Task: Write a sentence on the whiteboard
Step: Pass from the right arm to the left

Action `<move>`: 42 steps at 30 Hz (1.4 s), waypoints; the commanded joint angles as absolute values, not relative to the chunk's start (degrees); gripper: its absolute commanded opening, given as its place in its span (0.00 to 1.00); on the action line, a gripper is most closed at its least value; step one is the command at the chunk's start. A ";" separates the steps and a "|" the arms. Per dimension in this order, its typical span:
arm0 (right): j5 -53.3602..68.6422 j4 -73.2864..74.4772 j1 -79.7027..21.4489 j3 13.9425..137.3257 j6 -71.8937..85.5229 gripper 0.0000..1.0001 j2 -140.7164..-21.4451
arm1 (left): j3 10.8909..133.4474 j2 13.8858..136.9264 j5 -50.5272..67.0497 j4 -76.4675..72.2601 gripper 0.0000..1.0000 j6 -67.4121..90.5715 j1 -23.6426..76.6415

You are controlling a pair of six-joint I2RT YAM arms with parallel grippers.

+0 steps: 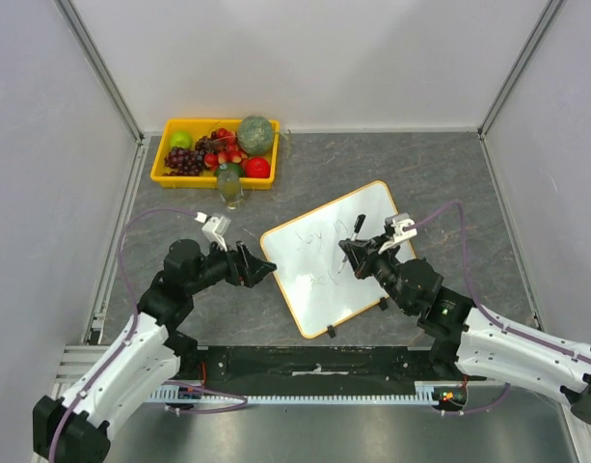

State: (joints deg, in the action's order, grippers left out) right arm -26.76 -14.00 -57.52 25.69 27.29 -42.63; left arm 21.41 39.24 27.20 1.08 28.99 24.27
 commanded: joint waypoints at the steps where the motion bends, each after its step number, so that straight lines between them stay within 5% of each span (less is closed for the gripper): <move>1: -22.60 -14.50 -57.31 29.26 28.21 0.00 -42.54 | 29.78 33.14 14.60 14.22 0.90 29.62 27.41; 18: -10.55 -20.57 -56.16 31.99 36.65 0.00 -41.58 | 46.58 60.99 25.31 -5.08 0.81 22.32 51.24; 22: -10.63 -19.78 -56.16 32.26 37.09 0.00 -40.96 | 46.23 63.10 26.71 -9.75 0.57 23.20 52.12; 26: -10.90 -18.99 -56.07 32.34 37.97 0.00 -40.87 | 46.76 64.51 27.25 -11.51 0.02 23.73 52.47; 30: -11.42 -15.65 -55.55 33.92 37.80 0.01 -41.13 | 46.58 63.29 26.03 -10.99 0.02 23.82 52.56; 31: -10.38 -14.77 -55.29 34.53 36.31 0.12 -41.05 | 46.41 62.32 25.06 -10.03 0.02 23.82 52.56; 34: -6.34 -9.78 -53.53 38.48 32.36 0.73 -41.57 | 46.84 59.16 19.62 -4.15 0.02 23.38 52.47; 36: -3.09 -6.61 -51.86 41.21 30.07 0.96 -42.36 | 47.46 56.96 17.85 -0.55 0.02 22.68 52.56; 42: 13.68 -1.76 -45.19 47.37 25.14 0.98 -44.38 | 51.15 52.56 20.55 10.01 0.02 20.57 52.47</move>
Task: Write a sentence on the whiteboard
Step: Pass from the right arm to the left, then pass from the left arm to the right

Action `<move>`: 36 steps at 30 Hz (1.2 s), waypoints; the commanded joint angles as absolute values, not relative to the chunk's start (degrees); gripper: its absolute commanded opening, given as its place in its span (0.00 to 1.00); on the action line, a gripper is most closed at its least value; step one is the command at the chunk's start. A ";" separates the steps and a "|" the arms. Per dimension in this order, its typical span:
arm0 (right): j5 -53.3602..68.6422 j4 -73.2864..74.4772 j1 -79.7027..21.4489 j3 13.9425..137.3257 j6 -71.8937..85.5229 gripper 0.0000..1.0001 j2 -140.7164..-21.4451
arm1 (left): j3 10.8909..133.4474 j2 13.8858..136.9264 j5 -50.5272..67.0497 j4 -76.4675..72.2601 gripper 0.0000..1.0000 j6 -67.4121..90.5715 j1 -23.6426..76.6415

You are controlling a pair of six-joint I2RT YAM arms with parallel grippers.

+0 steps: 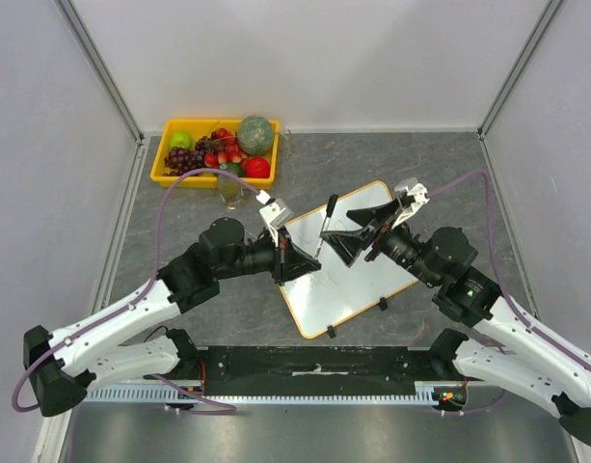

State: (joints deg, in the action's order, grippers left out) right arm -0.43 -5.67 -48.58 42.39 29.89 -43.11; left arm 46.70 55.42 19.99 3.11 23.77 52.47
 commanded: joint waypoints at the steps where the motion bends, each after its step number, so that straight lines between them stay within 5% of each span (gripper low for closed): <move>1: 18.41 -1.84 -44.04 48.24 24.88 0.98 -45.17 | 51.76 51.95 23.00 11.24 0.02 20.13 52.47; 6: 38.98 -3.77 -40.70 52.29 27.94 0.90 -50.88 | 55.80 51.50 33.29 16.52 0.02 17.93 52.38; 15: 52.55 -8.43 -39.81 52.21 34.27 0.51 -51.77 | 58.18 50.54 39.64 20.30 0.02 15.91 52.47; 25: 55.54 -10.11 -39.81 49.75 37.27 0.32 -53.09 | 58.45 53.26 41.92 21.01 0.02 15.38 52.47; 36: 58.01 -8.00 -39.81 48.96 35.25 0.26 -53.26 | 59.06 53.88 42.19 20.74 0.02 14.85 52.47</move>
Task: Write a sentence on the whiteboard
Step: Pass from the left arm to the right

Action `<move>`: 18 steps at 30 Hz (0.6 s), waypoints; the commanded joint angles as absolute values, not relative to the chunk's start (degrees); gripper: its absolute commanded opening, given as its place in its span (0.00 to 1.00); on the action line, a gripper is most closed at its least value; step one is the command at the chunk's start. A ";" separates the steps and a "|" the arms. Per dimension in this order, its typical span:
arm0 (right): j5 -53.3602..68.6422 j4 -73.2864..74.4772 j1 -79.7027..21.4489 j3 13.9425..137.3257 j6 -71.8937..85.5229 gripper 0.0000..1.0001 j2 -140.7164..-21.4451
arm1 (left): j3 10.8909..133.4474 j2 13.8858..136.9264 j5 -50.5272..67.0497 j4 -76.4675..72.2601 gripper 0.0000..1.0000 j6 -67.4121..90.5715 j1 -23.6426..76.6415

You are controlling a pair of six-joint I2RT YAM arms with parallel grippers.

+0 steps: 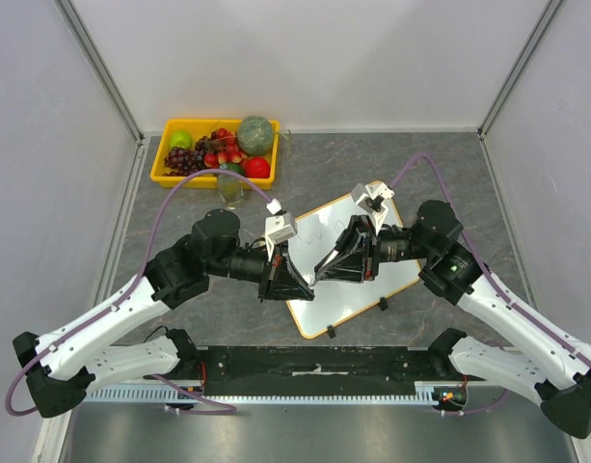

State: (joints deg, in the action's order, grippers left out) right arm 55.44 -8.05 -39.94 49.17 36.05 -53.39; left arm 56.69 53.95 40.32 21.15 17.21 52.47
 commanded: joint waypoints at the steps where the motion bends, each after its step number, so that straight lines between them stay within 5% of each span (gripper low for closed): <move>1: 58.27 -7.82 -39.81 48.96 35.07 0.27 -53.26 | 59.06 54.05 42.36 20.83 0.02 14.94 52.47; 6: 58.53 -7.47 -39.64 48.52 34.72 0.26 -53.26 | 58.98 54.05 42.80 21.09 0.02 14.94 52.47; 10: 58.97 -7.30 -39.73 48.60 34.63 0.00 -53.18 | 58.97 53.97 42.80 20.92 0.02 14.94 52.56; 15: 57.66 -6.33 -39.73 48.43 34.28 0.00 -53.00 | 58.71 54.49 42.63 20.92 0.02 15.20 52.56; 16: 56.96 -6.15 -39.73 48.43 34.19 0.00 -52.91 | 58.62 54.67 41.58 21.00 0.06 15.55 52.56; 18: 55.29 -5.10 -39.73 48.69 33.40 0.00 -52.91 | 58.19 54.49 38.69 21.36 0.42 16.43 52.47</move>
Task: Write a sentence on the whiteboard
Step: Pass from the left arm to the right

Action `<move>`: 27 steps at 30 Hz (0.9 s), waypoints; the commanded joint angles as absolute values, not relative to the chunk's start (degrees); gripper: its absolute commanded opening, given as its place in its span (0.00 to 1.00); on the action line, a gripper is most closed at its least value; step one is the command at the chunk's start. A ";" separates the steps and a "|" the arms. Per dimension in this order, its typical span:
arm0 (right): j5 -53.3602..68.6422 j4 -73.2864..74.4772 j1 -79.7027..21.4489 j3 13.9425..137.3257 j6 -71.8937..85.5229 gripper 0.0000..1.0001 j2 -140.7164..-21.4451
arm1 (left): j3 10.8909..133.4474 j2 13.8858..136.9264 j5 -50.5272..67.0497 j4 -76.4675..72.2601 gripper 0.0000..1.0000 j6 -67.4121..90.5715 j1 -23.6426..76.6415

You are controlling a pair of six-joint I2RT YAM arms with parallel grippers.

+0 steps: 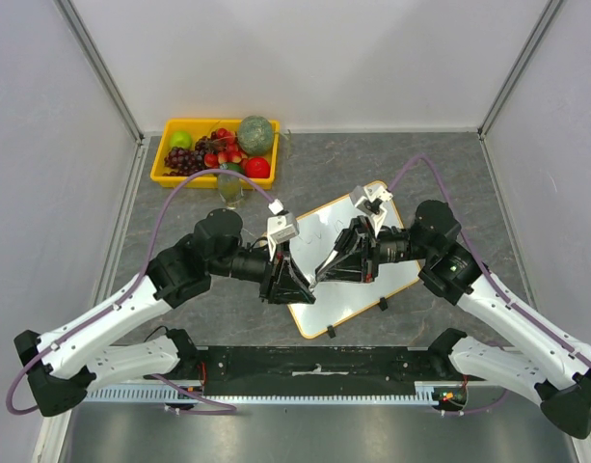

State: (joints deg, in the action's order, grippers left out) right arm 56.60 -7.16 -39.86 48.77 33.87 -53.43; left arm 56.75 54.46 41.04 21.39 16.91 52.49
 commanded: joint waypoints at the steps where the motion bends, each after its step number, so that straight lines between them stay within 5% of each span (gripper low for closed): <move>1: 54.15 -4.58 -39.64 48.78 32.88 0.00 -53.00 | 57.84 54.23 36.58 21.36 0.52 17.04 52.64; 3: 51.52 -2.56 -39.20 48.96 31.38 0.00 -53.09 | 57.13 53.09 28.69 22.84 0.65 18.54 52.47; 8: 41.94 3.95 -34.64 47.73 27.60 0.00 -53.52 | 55.64 51.68 7.16 32.86 0.78 24.94 52.30; 14: 38.23 4.22 -23.05 44.04 28.48 0.00 -52.56 | 50.02 49.40 0.53 34.63 0.86 33.56 49.58; 21: 37.01 4.04 -18.81 42.10 28.48 0.00 -51.42 | 33.08 48.16 19.21 15.77 0.88 37.18 35.44; 27: 35.77 4.04 -18.81 41.49 28.30 0.00 -50.27 | 25.14 51.23 29.96 -7.53 0.85 37.44 33.75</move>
